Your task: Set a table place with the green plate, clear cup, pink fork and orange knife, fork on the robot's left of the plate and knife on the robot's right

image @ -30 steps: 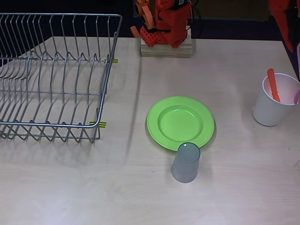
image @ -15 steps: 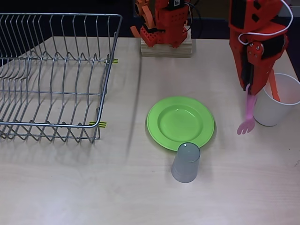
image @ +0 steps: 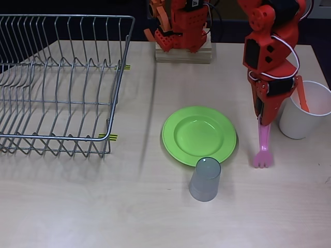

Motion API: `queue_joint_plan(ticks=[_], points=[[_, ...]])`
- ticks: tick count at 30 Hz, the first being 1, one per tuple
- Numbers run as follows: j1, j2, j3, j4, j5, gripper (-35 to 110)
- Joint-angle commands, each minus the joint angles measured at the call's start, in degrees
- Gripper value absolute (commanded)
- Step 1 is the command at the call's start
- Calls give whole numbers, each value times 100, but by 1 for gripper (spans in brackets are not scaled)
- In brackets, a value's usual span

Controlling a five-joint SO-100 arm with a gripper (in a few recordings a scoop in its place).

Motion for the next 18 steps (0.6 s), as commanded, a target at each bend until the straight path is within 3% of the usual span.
queue_joint_plan(ticks=[1,18], points=[[-255,123,334,-202,527,0],[-527,448,2338,-1679,1468,0]])
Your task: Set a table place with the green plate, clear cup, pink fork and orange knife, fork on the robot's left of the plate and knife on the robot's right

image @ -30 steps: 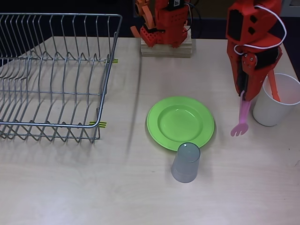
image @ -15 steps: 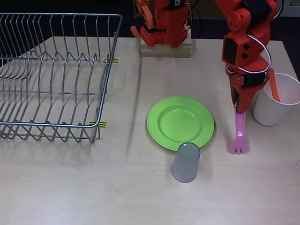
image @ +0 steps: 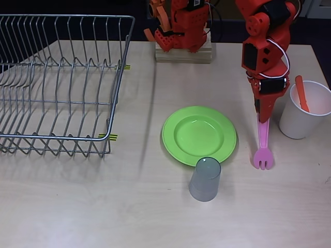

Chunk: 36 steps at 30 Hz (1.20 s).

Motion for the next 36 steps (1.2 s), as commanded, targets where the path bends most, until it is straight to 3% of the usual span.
queue_joint_plan(ticks=[1,11,19,27,36], points=[[-123,44,475,-281,97,0],[-53,-26,1424,-1512,-26,9],[-18,-105,1661,-1819,-53,12],[-26,-26,1547,-1582,0,12],[-105,264,1028,-439,229,4]])
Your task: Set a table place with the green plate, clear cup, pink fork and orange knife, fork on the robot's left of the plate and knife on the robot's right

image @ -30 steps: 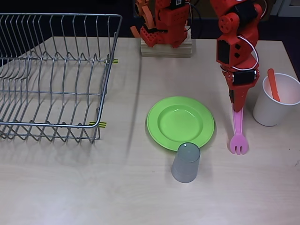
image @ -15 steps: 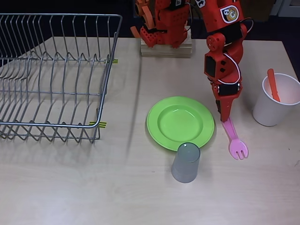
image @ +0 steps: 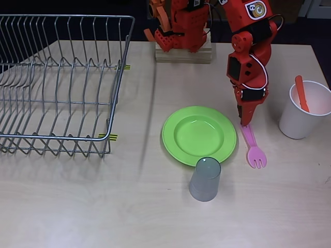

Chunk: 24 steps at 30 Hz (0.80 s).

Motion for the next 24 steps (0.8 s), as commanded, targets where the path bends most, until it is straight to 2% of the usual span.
queue_joint_plan(ticks=[1,8,13,18,21,24], points=[[-114,272,-185,308,220,5],[-79,334,-334,562,211,6],[-70,896,-967,1819,-35,0],[-264,1406,-2065,3243,-598,0],[-527,1521,-2558,3639,-1011,0],[-835,1652,-2681,3665,-1107,8]])
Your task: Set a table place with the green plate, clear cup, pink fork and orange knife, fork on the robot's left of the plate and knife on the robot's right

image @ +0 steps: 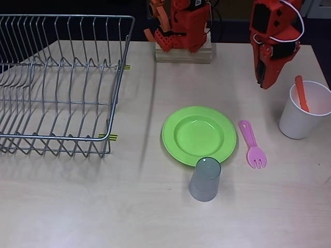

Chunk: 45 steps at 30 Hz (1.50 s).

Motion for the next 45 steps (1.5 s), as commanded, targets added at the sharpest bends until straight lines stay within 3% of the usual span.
queue_joint_plan(ticks=[1,12,31,45], points=[[-466,378,-334,158,-62,11],[-1151,44,-642,18,387,22],[-1617,-123,439,-1310,686,17],[-1459,-123,571,-1450,352,13]])
